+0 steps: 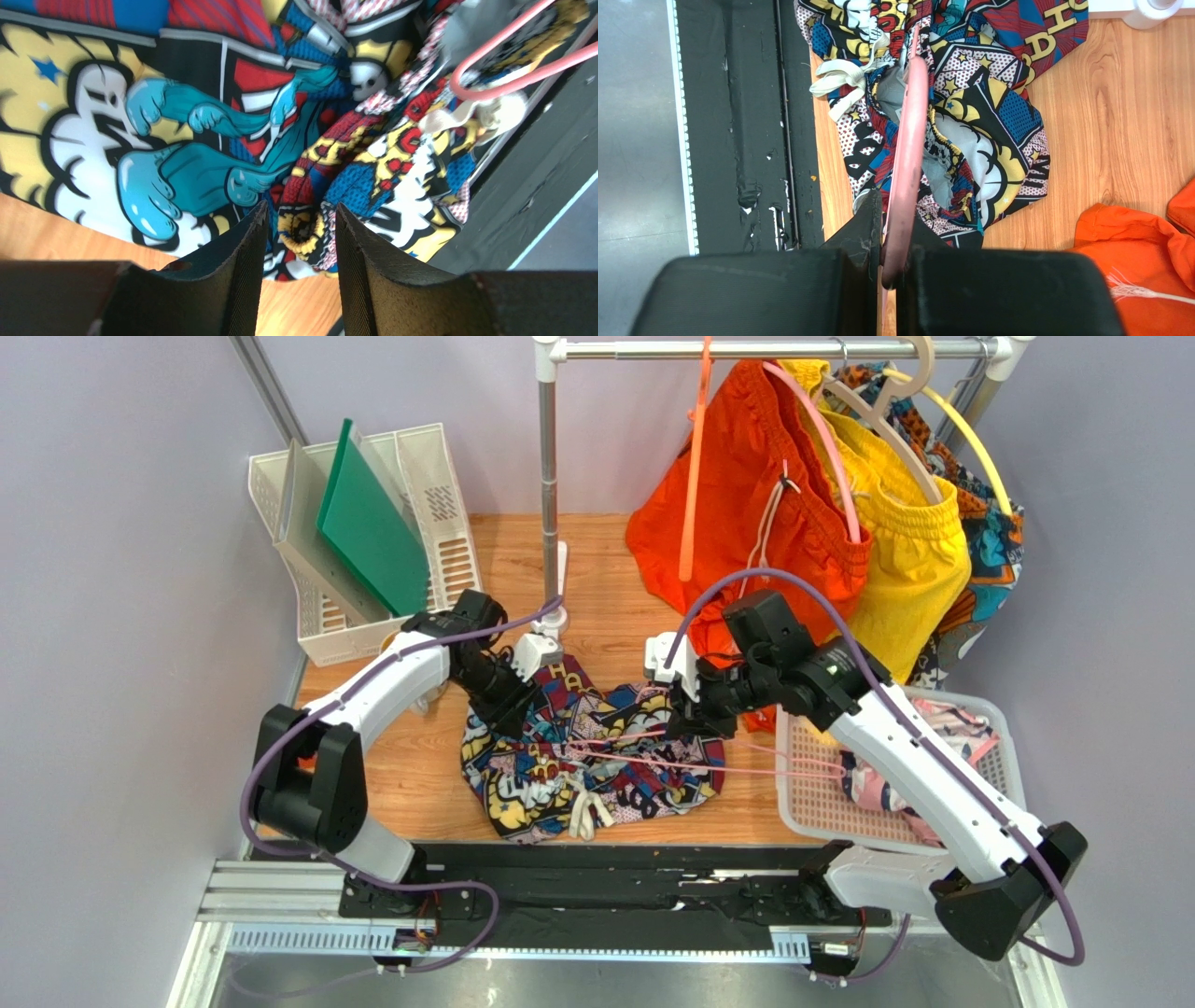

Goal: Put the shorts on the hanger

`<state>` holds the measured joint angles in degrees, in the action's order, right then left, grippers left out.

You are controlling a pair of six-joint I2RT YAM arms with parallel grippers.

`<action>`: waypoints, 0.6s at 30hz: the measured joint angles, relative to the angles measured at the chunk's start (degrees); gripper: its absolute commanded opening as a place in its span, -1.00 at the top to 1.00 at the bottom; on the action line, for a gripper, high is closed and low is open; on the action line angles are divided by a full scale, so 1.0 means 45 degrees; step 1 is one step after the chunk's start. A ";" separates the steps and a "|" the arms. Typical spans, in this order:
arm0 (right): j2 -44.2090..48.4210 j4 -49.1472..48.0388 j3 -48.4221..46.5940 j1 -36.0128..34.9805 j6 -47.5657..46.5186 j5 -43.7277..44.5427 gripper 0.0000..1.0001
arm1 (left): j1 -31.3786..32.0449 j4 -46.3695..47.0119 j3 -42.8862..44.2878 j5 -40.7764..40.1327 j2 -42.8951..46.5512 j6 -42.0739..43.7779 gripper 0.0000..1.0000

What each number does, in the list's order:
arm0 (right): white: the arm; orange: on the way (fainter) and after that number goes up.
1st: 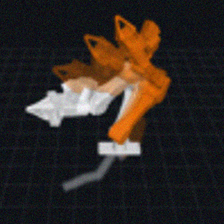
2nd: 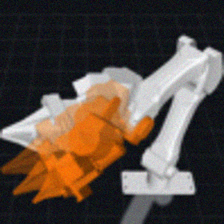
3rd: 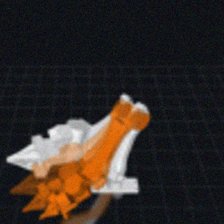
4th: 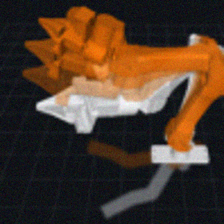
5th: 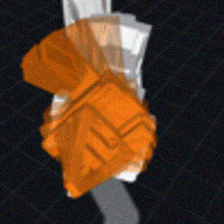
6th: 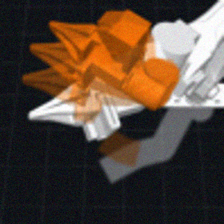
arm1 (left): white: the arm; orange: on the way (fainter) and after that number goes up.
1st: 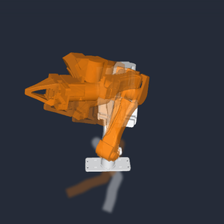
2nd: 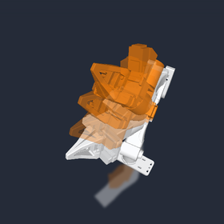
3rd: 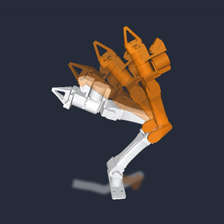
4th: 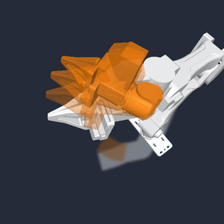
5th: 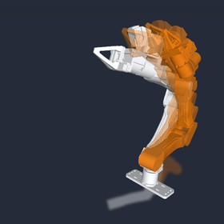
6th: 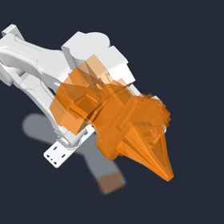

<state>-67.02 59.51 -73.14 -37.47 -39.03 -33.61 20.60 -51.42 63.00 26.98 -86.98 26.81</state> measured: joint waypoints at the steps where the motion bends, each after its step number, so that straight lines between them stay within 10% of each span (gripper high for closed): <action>1: -0.0131 -0.0010 -0.0024 0.0000 -0.0049 0.0015 1.00 | 0.0000 -0.0078 0.0000 -0.0117 -0.0107 0.0005 0.08; 10: -0.1039 0.0364 -0.0121 0.0000 -0.0646 -0.0185 1.00 | 0.0010 -0.0894 0.0000 -0.1005 -0.1462 0.0010 0.11; 18: -0.0889 0.1787 -0.0141 0.0000 -0.1549 -0.0903 1.00 | 0.0384 -0.2040 0.0000 -0.0461 -0.1171 0.0262 0.63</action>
<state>-71.02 67.55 -73.78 -37.47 -46.00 -37.67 22.33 -60.60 63.00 24.91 -92.25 27.99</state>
